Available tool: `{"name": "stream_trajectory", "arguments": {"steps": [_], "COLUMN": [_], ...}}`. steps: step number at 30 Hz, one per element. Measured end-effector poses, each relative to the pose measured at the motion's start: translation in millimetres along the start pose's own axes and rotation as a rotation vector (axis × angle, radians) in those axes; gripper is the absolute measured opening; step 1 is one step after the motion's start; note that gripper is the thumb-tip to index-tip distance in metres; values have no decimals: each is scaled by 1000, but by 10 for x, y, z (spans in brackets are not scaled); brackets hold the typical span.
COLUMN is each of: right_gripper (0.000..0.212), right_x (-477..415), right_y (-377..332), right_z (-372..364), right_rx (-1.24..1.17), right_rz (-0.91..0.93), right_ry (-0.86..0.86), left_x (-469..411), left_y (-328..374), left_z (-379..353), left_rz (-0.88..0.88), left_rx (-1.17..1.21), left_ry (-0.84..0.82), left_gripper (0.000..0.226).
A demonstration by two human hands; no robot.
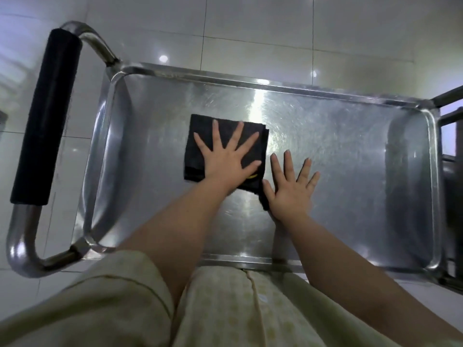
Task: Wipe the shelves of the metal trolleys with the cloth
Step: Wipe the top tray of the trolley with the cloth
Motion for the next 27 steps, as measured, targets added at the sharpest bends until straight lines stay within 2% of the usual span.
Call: {"name": "stream_trajectory", "arguments": {"steps": [2, 5, 10, 12, 15, 20, 22, 24, 27], "right_gripper": [65, 65, 67, 67, 65, 57, 58, 59, 59], "right_x": [-11, -22, -18, -9, -45, -388, -426, -404, -395], "right_y": [18, 10, -10, -20, -117, -447, -465, -459, -470], "right_z": [-7, 6, 56, 57, 95, 158, 123, 90, 100], "right_rx": [13, 33, 37, 47, 30, -49, -41, -27, -20], "right_rz": [-1, -5, -13, -20, -78, -3, -16, -17, -19], "right_ry": [-7, -31, -43, -56, -70, -26, 0, 12, 14], "left_x": [-23, -9, 26, 69, 2, -38, 32, 59, 55], "left_y": [203, -67, -1310, -1563, -1357, -465, -412, -677, -1378], "left_z": [-10, 4, 172, 228, 219, 107, 73, 94, 206], "left_rz": [-48, -57, 254, 317, 324, 63, 3, 51, 257], "left_rx": [-15, -40, 35, 43, 42, 1, -31, -17, 54], "left_ry": [-10, 24, 29, 9, 27, -12, -19, -2, 11], "left_gripper": [73, 74, 76, 75, 73, 73, 72, 73, 75]}}
Point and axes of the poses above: each hand's wrist, its own x-axis away from the middle knuckle, its own z-axis out of the back of the hand, y = z × x, the point moved 1 cm from there along -x, towards the middle knuckle, and after that the axes turned 3 degrees about y, right-handed, at the moved point
